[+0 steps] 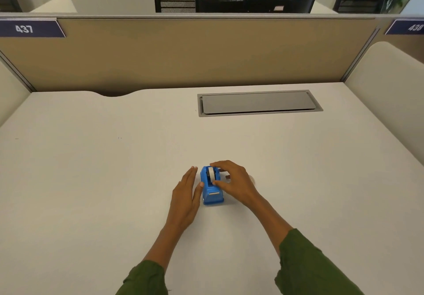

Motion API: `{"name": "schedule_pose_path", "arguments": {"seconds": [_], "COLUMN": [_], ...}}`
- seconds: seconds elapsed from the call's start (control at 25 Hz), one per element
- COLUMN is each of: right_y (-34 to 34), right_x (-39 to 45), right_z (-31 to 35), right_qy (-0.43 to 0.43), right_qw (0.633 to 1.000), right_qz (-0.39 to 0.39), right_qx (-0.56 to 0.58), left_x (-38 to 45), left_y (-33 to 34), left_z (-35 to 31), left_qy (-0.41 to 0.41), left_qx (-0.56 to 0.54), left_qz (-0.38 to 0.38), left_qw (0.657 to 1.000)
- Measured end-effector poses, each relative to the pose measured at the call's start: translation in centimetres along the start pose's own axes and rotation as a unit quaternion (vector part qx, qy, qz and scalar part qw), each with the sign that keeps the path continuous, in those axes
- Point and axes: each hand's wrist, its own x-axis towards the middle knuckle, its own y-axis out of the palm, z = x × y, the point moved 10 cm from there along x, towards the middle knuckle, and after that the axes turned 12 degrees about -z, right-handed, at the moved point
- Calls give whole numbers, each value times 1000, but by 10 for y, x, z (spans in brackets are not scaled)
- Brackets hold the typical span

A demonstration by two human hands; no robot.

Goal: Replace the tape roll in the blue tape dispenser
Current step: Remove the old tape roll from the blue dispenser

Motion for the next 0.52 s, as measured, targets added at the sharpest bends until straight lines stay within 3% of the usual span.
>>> {"name": "schedule_pose_path", "arguments": {"seconds": [0.16, 0.52], "right_y": [2, 2], "right_x": [4, 4], "right_z": [1, -3], "right_qy": [9, 22], "right_qw": [1000, 999], "right_qz": [4, 2], "right_qx": [23, 26], "left_x": [5, 6], "left_y": [10, 8], "left_z": [-3, -1], "left_qy": [-5, -21], "left_qx": [0, 2], "left_qz": [31, 10], "left_qw": [1000, 1000]}}
